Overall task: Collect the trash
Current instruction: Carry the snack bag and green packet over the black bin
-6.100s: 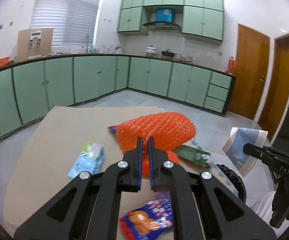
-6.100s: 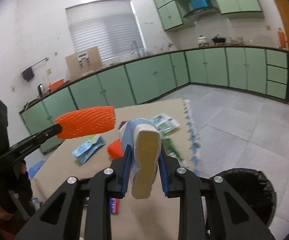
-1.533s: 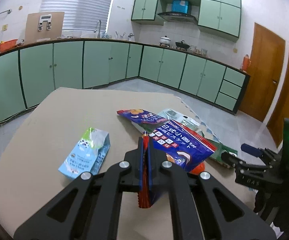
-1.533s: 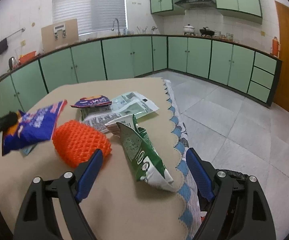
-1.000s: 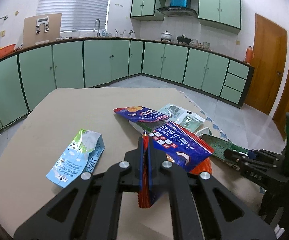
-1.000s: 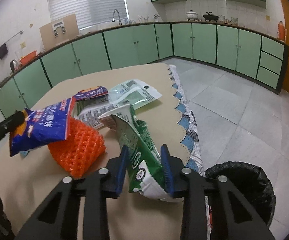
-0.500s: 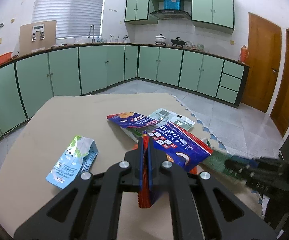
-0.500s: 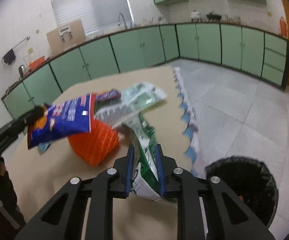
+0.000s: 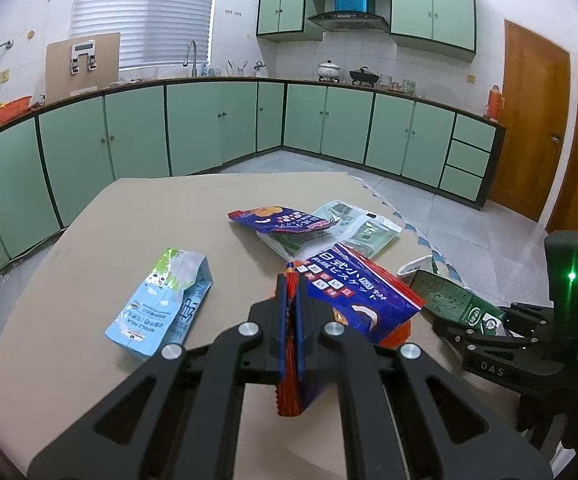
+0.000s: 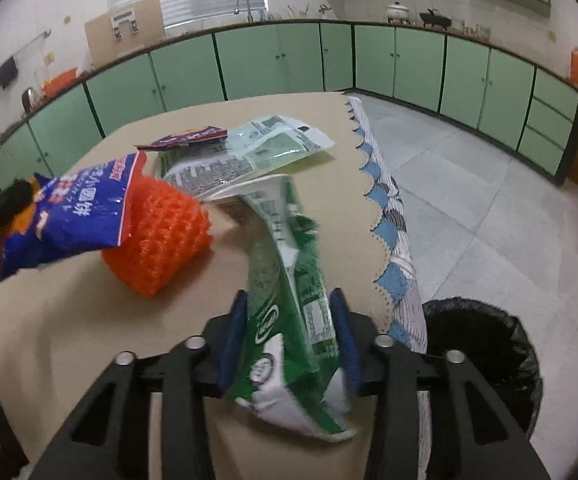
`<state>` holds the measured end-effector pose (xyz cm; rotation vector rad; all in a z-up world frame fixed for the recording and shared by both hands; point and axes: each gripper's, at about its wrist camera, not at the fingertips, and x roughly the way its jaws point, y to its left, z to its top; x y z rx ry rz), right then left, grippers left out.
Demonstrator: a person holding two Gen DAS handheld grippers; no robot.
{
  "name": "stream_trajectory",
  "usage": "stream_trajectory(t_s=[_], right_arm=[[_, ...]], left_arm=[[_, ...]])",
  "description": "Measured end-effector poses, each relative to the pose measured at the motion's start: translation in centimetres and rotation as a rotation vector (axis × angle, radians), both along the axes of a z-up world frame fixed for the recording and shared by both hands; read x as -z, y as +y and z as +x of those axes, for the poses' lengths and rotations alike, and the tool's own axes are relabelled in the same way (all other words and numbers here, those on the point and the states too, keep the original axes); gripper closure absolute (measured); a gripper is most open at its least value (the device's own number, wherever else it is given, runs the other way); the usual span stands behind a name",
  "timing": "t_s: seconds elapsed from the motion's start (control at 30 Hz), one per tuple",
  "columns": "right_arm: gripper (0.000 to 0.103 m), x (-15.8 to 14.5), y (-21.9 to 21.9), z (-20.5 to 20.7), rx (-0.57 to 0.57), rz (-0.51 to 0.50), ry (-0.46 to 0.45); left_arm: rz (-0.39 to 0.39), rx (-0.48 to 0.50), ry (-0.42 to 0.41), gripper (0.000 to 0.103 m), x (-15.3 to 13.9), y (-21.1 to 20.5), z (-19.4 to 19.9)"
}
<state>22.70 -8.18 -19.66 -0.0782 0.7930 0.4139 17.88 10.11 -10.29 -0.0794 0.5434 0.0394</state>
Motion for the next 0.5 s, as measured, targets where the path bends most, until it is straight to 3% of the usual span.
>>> stream_trajectory(t_s=[0.27,0.5], right_arm=[[0.068,-2.7,-2.0,-1.9,0.030,0.059,-0.063],[0.068,-6.1,-6.4,-3.8,0.113,0.123,-0.118]], left_arm=[[-0.015,0.030,-0.024,0.101,-1.0,-0.8,-0.2],[-0.021,0.113,-0.058,0.101,-2.4,-4.2,0.3]])
